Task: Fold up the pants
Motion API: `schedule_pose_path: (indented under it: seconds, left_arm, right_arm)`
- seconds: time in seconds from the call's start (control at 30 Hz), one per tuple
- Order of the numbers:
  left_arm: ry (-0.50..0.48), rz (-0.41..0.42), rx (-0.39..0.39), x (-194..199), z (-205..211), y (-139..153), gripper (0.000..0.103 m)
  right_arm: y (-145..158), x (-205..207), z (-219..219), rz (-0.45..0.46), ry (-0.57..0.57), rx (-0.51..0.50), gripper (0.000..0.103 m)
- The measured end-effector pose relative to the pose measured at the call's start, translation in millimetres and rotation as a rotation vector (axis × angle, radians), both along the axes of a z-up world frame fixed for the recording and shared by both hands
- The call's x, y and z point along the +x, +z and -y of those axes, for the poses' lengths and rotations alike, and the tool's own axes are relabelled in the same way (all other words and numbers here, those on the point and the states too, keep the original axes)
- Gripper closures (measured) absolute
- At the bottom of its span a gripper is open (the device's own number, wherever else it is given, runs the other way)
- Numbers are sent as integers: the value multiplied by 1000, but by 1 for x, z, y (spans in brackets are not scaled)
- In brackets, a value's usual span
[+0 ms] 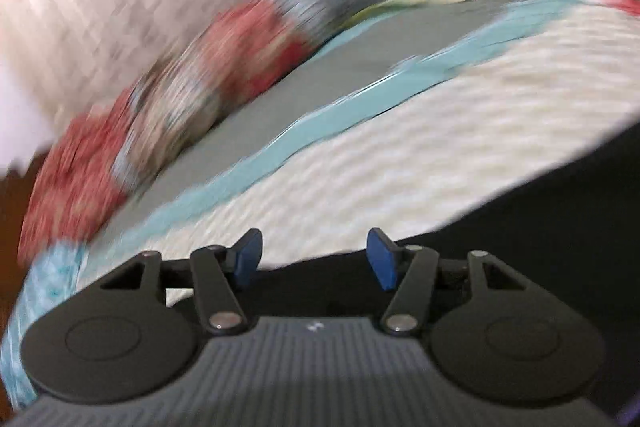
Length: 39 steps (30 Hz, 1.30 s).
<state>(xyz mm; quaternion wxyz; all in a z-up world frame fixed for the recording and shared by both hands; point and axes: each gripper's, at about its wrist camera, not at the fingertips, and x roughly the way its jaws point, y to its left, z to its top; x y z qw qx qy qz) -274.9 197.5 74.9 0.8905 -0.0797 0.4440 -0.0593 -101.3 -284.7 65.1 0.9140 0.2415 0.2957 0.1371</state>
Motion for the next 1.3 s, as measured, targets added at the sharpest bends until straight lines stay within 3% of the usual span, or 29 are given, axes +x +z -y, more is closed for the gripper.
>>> schedule_pose_path:
  seconds: [0.13,0.2,0.27,0.37,0.43,0.47,0.5,0.53,0.57,0.6,0.7,0.77,0.8,0.87,0.93,0.97,1.03,1.1,1.17,1.3]
  left_arm:
    - [146,90,-115,-8,-38,16,15]
    - [205,148,-169,11,-53,27,9]
    - [244,201,-172,46,-57,33,2]
    - [164,206,-174,113,-42,27,0]
    - [96,164,-127,159,-20,15,1]
    - [50,144,-107,176,-8,8,9]
    - [-2,134,-88,188,5,2,26]
    - [-48,131,-26,196,21,-4,38]
    - [-82,135,42,201,34,-8,48]
    - [-89,140,91,203,42,-9,50]
    - [31,180,61,206,23,4,55]
    - [151,218,-57,202,-7,11,54]
    - [181,229,-80,202,-13,10,54]
    - [214,200,-32,212,-9,-1,54]
    - [200,121,75,232,8,-25,51]
    - [195,119,111,235,14,-33,44]
    - [197,147,173,237,21,-35,31]
    - [218,130,185,236,20,-31,23]
    - [224,122,168,232,12,-22,23]
    - [341,232,64,177,-18,24,21]
  right_arm:
    - [1,35,-69,17,137,-94,29]
    - [0,51,-94,27,203,-137,25]
    - [0,69,-112,24,230,-175,24]
    - [-3,86,-126,-2,266,-204,22]
    - [-7,96,-130,-25,291,-232,22]
    - [-9,102,-134,-38,305,-248,22]
    - [-14,106,-137,-57,329,-268,22]
    - [-20,110,-140,-79,353,-288,33]
    - [-25,113,-144,-96,371,-312,81]
    - [-30,116,-147,-109,382,-352,96]
    - [-14,114,-141,-1,319,-312,96]
    - [3,118,-137,83,265,-244,96]
    - [6,123,-136,104,245,-196,96]
    - [-1,133,-145,100,233,-162,96]
    - [-28,149,-166,32,229,-263,95]
    - [-46,155,-173,-20,240,-319,92]
    - [-61,147,-167,68,218,-266,89]
    - [-57,144,-156,42,205,-207,81]
    - [-47,137,-145,23,181,-171,49]
    - [-9,96,-103,92,125,-97,44]
